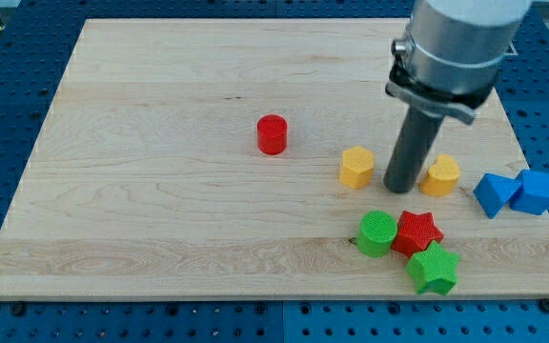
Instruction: Place the yellow hexagon on the right side of red circle
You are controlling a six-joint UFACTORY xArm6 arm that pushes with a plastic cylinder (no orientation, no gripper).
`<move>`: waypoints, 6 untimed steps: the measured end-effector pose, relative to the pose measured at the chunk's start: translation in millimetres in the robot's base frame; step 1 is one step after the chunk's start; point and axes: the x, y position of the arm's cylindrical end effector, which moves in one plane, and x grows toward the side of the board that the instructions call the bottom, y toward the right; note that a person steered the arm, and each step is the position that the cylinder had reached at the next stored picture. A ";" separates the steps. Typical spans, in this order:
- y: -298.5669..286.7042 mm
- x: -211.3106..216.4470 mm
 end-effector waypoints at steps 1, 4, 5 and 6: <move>0.0 30.8; -32.5 5.3; -35.2 -17.0; -44.3 -25.3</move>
